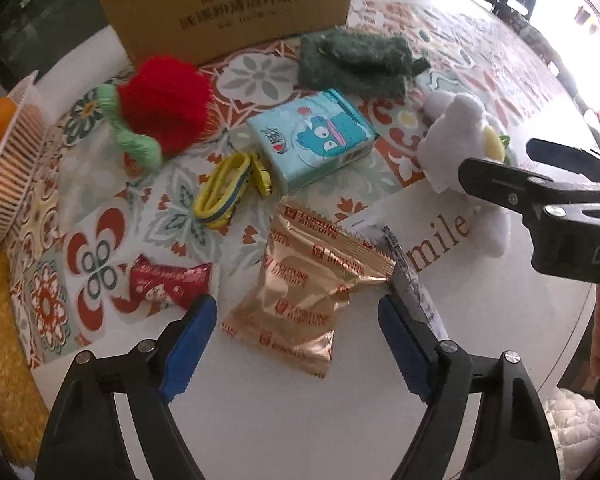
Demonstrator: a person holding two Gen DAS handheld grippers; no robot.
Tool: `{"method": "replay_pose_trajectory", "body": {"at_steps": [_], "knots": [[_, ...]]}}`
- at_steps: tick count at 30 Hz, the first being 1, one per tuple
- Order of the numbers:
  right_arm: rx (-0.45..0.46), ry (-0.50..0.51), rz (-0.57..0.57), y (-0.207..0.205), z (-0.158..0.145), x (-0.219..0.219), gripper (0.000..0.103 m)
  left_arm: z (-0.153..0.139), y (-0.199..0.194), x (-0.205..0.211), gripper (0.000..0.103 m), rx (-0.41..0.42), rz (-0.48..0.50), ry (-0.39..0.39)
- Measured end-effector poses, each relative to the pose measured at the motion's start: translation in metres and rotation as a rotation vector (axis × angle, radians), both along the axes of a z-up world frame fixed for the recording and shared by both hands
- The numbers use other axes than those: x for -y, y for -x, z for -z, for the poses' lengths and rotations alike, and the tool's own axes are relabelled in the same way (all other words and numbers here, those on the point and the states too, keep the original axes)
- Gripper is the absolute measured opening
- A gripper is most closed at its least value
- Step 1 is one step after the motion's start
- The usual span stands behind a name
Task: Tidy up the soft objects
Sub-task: 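Grasp the gold biscuit packet with the left tool while the right tool grasps the white plush bunny, then carry the biscuit packet and bunny into the cardboard box and release both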
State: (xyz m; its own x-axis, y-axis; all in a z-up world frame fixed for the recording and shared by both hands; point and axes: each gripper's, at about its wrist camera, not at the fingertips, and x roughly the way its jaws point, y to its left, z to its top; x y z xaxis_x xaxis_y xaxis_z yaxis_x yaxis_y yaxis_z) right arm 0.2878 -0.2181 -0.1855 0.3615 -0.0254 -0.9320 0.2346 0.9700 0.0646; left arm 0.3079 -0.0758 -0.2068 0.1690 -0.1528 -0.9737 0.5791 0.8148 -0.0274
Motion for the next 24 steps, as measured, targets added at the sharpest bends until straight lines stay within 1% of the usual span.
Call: {"method": "replay_pose_trajectory", "body": {"at_steps": [4,5,6,9,10,11,14,16,18,19,24], "knots": [[-0.026,-0.029,0.000,-0.009,0.012,0.008,0.102,0.009,-0.008,0.006,0.075,-0.013,0.017,-0.020],[-0.034,-0.034,0.002,-0.011,0.015,0.009,0.102,0.010,-0.011,0.007,0.070,-0.020,0.012,-0.020],[-0.039,-0.042,0.002,-0.013,0.018,0.010,0.102,0.012,-0.013,0.008,0.066,-0.029,0.003,-0.017],[-0.049,-0.063,-0.004,-0.020,0.024,0.011,0.102,0.015,-0.020,0.008,0.058,-0.055,-0.019,0.008],[-0.052,-0.063,-0.005,-0.022,0.026,0.011,0.102,0.015,-0.021,0.008,0.058,-0.057,-0.026,0.018],[-0.056,-0.063,-0.003,-0.023,0.027,0.012,0.102,0.015,-0.022,0.008,0.054,-0.061,-0.032,0.029],[-0.059,-0.070,-0.005,-0.026,0.029,0.012,0.101,0.017,-0.026,0.004,0.052,-0.066,-0.069,0.059],[-0.062,-0.068,-0.003,-0.027,0.031,0.014,0.097,0.017,-0.027,0.003,0.048,-0.066,-0.093,0.077],[-0.066,-0.055,-0.006,-0.028,0.032,0.015,0.090,0.017,-0.026,0.004,0.048,-0.064,-0.120,0.094],[-0.064,-0.042,-0.005,-0.028,0.032,0.016,0.090,0.017,-0.025,0.003,0.048,-0.060,-0.133,0.101],[-0.046,-0.054,-0.012,-0.023,0.029,0.016,0.086,0.011,-0.013,-0.006,0.048,-0.045,-0.194,0.143]]}}
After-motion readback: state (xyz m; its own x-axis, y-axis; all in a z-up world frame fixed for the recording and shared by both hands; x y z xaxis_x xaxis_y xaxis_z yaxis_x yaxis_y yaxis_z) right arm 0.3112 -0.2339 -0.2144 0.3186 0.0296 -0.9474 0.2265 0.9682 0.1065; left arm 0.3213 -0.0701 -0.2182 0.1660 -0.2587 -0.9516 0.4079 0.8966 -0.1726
